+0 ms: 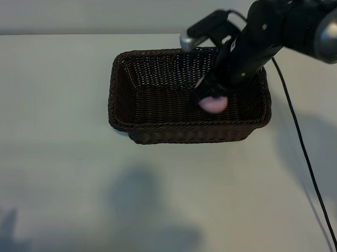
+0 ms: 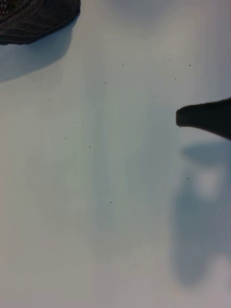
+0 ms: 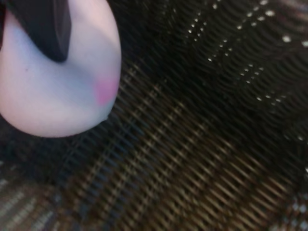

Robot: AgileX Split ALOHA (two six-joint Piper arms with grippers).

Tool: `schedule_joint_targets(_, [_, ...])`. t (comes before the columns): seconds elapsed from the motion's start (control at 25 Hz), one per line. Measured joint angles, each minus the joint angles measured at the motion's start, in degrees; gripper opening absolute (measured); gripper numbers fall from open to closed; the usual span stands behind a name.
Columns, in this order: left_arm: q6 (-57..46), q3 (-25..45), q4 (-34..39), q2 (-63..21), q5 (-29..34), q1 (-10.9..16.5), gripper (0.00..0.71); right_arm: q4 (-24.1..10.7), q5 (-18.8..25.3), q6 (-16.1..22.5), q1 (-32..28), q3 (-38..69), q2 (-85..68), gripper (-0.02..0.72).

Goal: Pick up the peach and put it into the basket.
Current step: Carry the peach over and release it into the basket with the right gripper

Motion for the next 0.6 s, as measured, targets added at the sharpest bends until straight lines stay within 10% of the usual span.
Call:
schedule_joint_targets(0.36, [0.0, 0.0, 0.0, 0.0, 0.0, 0.0, 0.593, 0.8, -1.3, 0.0, 0.0, 0.0, 1.7, 0.085])
schedule_joint_targets(0.6, [0.0, 0.0, 0.0, 0.0, 0.0, 0.0, 0.593, 1.0, -0.4, 0.0, 0.0, -1.2, 1.7, 0.382])
